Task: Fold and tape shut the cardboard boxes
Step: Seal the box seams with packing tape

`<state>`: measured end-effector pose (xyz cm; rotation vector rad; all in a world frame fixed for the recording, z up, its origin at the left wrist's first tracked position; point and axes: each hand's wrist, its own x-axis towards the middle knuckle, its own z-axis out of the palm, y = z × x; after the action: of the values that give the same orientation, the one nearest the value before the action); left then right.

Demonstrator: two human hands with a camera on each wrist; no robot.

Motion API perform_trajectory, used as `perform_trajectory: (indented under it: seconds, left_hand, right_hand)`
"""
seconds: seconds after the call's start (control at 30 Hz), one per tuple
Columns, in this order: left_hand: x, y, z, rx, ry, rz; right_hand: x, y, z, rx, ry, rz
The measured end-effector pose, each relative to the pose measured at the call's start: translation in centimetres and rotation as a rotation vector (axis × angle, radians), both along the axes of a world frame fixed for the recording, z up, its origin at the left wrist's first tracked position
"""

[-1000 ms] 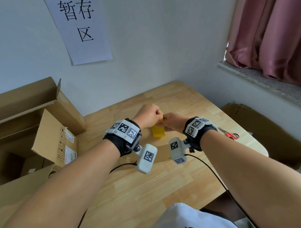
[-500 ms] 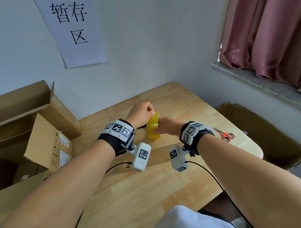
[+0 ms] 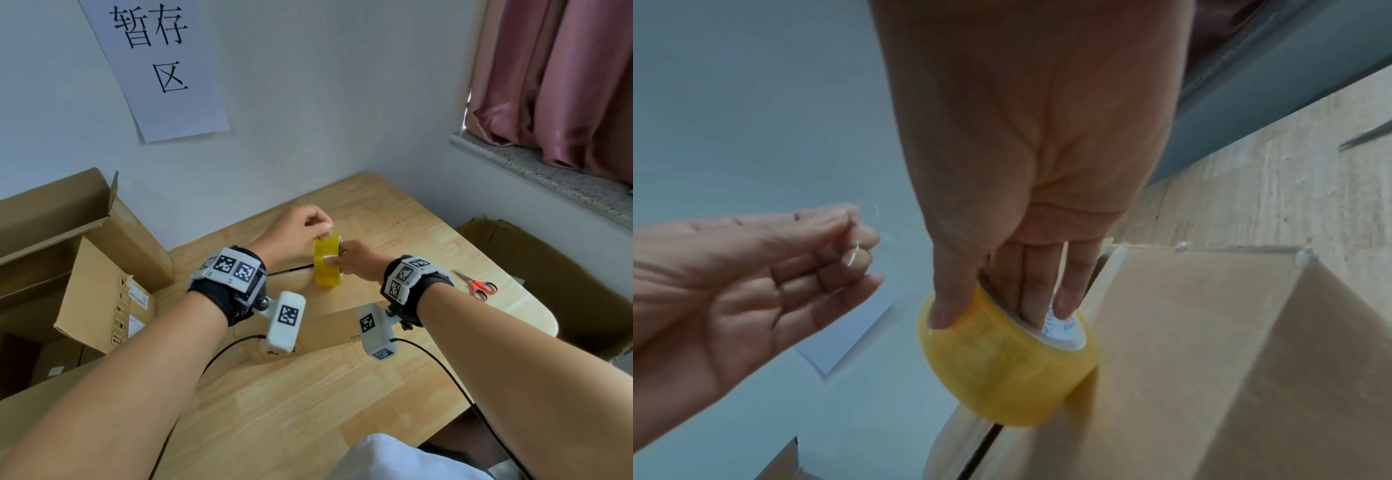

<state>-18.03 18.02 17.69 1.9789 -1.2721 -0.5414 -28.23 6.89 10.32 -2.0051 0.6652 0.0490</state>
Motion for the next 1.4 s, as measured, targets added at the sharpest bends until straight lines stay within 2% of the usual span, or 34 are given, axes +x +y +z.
perform_trajectory:
  seconds: [0.07, 0.17, 0.3, 0.4, 0.6, 1.0, 1.13, 1.27, 1.4]
  left_hand:
    - [1.0, 0.1, -0.1, -0.069, 0.102, 0.105]
    - [1.5, 0.1, -0.5, -0.104, 0.146, 0.164]
    - [1.9, -0.3, -1.0, -0.136, 0.151, 0.182]
    - [2.0, -0.7, -1.0, -0.148, 0.151, 0.180]
    - [2.7, -1.6, -0.9, -0.176, 0.206, 0.198]
    - [3.2, -1.5, -0.4, -0.141, 0.100, 0.149]
    - [3.5, -1.5, -0.4, -0.152, 0.219, 0.167]
    - [3.2, -1.6, -0.9, -0.128, 0.299, 0.185]
    - [2.6, -1.6, -2.1, -0.094, 0.461, 0.170]
  right_hand:
    - [0.1, 0.1, -0.1, -0.028, -0.016, -0.035]
    - [0.1, 0.4, -0.3, -0.028, -0.055, -0.092]
    - [-0.1, 0.2, -0.6, 0.156, -0.251, -0.249]
    - [0.1, -0.1, -0.7, 0.236, -0.407, -0.281]
    - [0.8, 0.0, 0.1, 0.395, -0.484, -0.384]
    - [1.9, -0.7, -1.0, 0.342, -0.449, -0.359]
    - [1.6, -0.5, -0.6, 0.362, -0.448, -0.316]
    - [0.9, -1.3, 1.0, 0.535, -0.298, -0.247]
    - [0.3, -1.9, 2.0, 0.563, -0.190, -0.183]
